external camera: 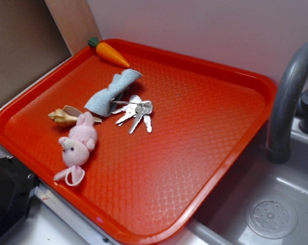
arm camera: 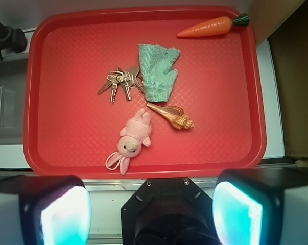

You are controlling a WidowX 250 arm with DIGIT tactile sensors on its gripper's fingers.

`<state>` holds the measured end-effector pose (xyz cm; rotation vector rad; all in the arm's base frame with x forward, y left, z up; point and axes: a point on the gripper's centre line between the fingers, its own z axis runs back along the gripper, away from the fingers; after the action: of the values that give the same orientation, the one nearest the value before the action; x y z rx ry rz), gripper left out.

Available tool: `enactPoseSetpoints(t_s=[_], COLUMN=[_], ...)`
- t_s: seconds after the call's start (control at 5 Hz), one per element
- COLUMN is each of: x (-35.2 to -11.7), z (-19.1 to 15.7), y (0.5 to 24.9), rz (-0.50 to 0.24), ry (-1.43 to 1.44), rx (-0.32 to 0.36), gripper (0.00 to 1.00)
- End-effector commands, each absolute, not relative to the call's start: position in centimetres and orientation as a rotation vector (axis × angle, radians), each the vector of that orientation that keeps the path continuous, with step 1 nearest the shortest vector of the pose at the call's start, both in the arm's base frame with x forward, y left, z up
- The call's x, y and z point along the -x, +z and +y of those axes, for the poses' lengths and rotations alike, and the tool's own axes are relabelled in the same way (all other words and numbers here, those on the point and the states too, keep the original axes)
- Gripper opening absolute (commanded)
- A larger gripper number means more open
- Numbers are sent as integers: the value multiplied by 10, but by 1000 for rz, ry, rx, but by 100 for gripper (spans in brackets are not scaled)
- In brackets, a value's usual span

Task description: Grab the blue cloth.

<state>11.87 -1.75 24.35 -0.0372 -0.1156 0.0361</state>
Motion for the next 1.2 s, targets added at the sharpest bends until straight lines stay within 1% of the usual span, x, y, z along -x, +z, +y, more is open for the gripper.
enactPoseSetpoints(t_s=[0.0, 0.2, 0.4, 0.6, 0.8, 1.0], x=[-119, -160, -192, -211, -233, -244], z=[-17, -9, 8, 18, 21, 6], y=[243, 225, 198, 160, 110, 75], rz=[-116, -189, -178, -153, -149, -163], ry=[36, 122, 177, 160, 111, 34], rx=[37, 11, -37, -33, -18, 28], gripper=[100, 100, 100, 100, 100, 100])
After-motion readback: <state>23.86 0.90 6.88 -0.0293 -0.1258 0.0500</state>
